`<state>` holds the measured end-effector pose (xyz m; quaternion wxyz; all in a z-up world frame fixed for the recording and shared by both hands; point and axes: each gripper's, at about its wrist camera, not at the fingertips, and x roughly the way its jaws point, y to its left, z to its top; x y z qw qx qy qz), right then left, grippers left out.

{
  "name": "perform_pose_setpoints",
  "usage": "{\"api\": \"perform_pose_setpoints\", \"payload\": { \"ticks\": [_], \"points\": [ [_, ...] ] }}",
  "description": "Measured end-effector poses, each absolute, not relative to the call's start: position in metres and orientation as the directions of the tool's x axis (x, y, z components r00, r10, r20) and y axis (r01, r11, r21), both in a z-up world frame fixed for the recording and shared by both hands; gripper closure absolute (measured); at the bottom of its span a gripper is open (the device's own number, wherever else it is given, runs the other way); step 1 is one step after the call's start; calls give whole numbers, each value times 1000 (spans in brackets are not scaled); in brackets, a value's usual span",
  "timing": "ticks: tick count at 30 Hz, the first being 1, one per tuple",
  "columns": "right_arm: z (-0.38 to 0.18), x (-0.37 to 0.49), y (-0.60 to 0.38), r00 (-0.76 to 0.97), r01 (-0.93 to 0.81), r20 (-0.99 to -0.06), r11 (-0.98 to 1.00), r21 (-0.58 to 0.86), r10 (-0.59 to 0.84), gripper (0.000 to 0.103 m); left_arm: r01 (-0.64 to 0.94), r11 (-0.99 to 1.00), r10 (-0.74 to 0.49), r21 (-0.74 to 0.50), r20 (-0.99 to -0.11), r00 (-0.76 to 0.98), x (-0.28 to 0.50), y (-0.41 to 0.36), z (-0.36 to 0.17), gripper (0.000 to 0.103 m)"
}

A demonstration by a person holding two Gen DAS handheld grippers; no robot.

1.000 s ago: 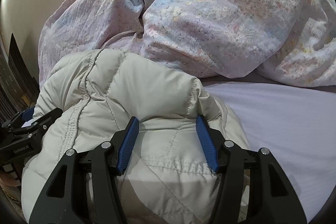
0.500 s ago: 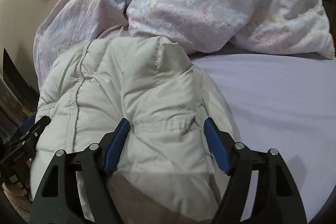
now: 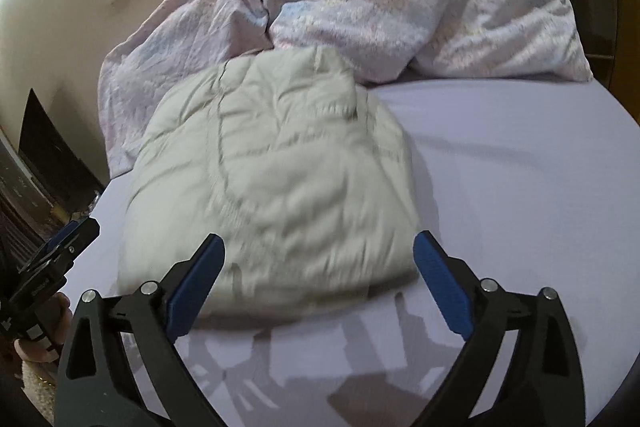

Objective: Fold large clothes
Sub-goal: 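Open both grippers and pull them back from the folded jacket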

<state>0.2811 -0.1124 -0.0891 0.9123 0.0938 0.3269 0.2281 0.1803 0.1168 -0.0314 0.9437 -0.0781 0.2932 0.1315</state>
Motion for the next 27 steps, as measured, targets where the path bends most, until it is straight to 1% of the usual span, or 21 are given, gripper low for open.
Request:
{"api": "perform_pose_setpoints", "payload": {
  "ticks": [4,7,12,18,27],
  "points": [
    [-93,255,-111,672,-366,-559,874,319,485,5,-293,954,201,-65,-587,784,158,104,-33,2],
    [-94,232,-108,680,-387,-559,880,275,474,5,-293,955,201,-54,-611,766,142,94,-39,2],
    [-95,204,-110,700,-397,-548,887,234,458,5,-296,951,172,-92,-637,752,120,90,-46,2],
    [-100,185,-119,688,-391,-549,879,272,475,5,-298,945,142,-137,-649,748,96,86,-50,2],
    [-102,161,-124,674,-394,-545,867,306,499,5,-273,947,92,-170,-671,736,77,75,-50,2]
  ]
}}
